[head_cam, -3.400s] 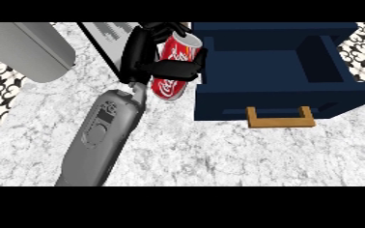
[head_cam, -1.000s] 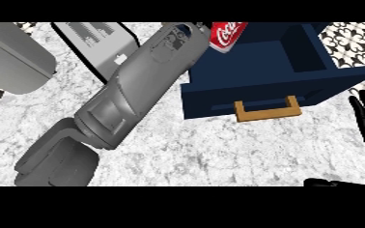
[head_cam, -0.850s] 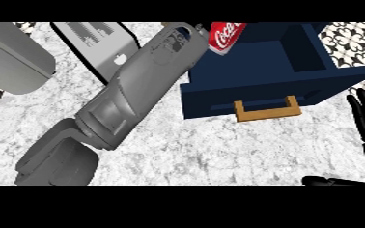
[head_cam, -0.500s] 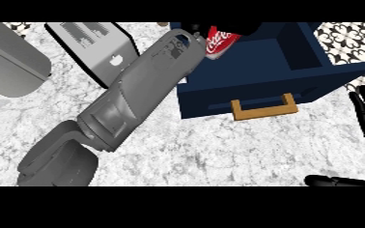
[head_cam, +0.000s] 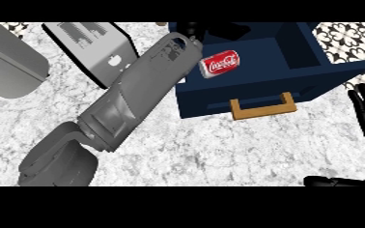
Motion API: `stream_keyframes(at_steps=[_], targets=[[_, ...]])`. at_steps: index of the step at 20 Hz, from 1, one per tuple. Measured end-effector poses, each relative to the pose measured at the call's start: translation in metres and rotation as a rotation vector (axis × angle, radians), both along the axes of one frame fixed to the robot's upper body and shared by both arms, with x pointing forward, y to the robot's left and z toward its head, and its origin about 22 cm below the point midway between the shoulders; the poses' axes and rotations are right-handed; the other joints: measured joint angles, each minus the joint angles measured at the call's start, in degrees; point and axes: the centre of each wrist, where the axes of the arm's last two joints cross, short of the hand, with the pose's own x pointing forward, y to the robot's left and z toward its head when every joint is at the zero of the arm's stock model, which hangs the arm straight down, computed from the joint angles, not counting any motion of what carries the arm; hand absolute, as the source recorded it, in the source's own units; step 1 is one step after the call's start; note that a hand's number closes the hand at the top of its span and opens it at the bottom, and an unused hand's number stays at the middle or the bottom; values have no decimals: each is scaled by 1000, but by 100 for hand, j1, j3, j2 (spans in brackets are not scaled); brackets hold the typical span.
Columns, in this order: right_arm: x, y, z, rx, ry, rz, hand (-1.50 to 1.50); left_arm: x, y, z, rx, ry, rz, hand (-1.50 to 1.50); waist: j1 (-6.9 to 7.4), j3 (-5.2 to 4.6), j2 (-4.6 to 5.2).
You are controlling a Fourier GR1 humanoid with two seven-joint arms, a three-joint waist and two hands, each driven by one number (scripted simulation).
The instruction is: Pick up the can, place it into the drawer and close the drawer
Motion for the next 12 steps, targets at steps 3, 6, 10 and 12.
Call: stream_keyframes(at_steps=[3, 6, 10, 12], targets=[[-1, 1, 3, -8, -10, -2, -150, -1, 0, -1, -12, -7, 16, -150, -14, -1, -2], [-4, 1, 11, -62, -42, -6, -150, -2, -1, -3, -37, -9, 30, -150, -32, -2, -5], [-6, 0, 24, -189, -87, -22, -150, -3, -2, -3, -71, 0, 33, -150, 8, -5, -13], [-8, 4, 29, -247, -106, -21, -150, -4, -3, -1, -95, 7, 27, -150, 40, -7, -20]])
